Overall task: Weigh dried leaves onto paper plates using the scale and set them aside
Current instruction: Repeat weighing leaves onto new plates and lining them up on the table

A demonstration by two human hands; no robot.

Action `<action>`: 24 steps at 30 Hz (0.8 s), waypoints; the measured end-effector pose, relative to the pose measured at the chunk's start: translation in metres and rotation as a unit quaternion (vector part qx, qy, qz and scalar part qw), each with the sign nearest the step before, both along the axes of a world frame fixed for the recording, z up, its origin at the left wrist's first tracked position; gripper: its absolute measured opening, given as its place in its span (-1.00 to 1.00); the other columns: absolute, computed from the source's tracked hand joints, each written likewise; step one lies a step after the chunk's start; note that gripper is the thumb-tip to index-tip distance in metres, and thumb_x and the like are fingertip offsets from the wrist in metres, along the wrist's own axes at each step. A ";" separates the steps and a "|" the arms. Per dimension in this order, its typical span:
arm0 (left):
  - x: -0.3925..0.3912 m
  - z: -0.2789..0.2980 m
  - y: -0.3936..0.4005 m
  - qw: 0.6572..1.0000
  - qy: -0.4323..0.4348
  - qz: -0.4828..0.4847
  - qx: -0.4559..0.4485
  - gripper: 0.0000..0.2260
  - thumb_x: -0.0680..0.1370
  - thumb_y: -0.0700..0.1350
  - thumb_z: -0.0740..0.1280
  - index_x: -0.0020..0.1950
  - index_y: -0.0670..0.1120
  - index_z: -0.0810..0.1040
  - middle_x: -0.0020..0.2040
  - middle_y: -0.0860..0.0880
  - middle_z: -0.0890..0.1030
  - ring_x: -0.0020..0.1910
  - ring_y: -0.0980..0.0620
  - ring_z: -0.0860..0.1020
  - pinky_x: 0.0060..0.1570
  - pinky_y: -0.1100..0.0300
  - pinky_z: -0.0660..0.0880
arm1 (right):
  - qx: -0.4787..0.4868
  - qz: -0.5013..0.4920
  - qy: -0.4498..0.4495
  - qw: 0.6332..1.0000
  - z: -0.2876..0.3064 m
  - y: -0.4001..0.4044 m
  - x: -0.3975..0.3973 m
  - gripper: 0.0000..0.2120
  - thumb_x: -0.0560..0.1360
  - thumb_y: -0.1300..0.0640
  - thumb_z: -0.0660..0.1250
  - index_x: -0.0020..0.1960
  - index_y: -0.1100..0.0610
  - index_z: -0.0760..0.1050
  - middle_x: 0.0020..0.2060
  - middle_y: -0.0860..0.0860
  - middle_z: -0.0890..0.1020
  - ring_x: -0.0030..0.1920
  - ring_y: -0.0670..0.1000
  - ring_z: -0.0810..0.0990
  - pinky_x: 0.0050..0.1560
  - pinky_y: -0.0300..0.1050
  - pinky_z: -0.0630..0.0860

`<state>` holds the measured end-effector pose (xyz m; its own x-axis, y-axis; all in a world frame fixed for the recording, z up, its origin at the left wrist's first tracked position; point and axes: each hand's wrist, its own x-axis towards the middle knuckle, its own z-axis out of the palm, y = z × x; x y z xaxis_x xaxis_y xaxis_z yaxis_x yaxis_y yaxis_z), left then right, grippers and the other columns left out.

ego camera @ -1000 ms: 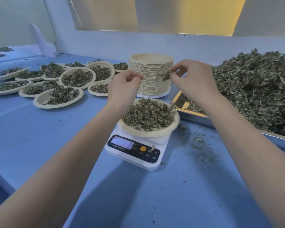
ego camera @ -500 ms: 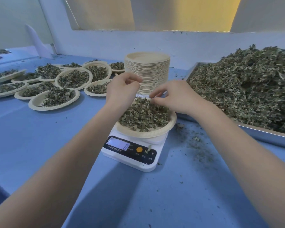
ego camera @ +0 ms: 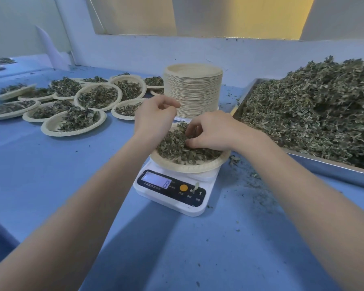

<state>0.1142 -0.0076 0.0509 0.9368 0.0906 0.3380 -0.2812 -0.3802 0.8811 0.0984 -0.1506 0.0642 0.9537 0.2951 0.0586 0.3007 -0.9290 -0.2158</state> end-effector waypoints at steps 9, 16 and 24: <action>0.003 -0.003 0.006 1.000 0.006 0.010 -0.011 -0.72 0.46 -0.23 0.22 -0.21 0.14 0.57 -0.22 0.10 0.56 -0.36 0.17 0.45 -0.32 0.28 0.45 | 0.086 -0.002 -0.044 0.995 0.002 0.004 0.000 -0.88 0.47 0.11 0.37 -0.03 0.05 0.67 -0.14 -0.05 0.67 -0.12 -0.10 0.56 -0.11 -0.23 0.48; 0.006 -0.001 0.009 0.999 0.011 0.021 -0.047 -0.74 0.46 -0.23 0.24 -0.21 0.12 0.58 -0.14 0.01 0.58 -0.23 0.10 0.48 -0.12 0.13 0.50 | 0.271 -0.031 -0.128 0.954 0.017 -0.012 -0.002 -0.93 0.44 0.12 0.39 -0.16 -0.05 0.58 -0.32 -0.24 0.55 -0.26 -0.30 0.49 -0.31 -0.59 0.33; 0.012 -0.005 0.000 0.998 0.006 -0.001 -0.059 -0.76 0.47 -0.21 0.25 -0.22 0.11 0.60 -0.14 0.01 0.60 -0.24 0.06 0.49 -0.18 0.16 0.47 | 0.357 -0.040 -0.152 0.921 0.014 -0.016 0.000 -0.92 0.45 0.13 0.38 -0.15 -0.05 0.59 -0.30 -0.21 0.59 -0.36 -0.37 0.49 -0.35 -0.54 0.34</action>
<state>0.1267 -0.0074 0.0459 0.9410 0.1268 0.3139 -0.2712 -0.2724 0.9232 0.0982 -0.1666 0.0783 0.8780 0.0075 0.4786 0.3852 -0.6047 -0.6971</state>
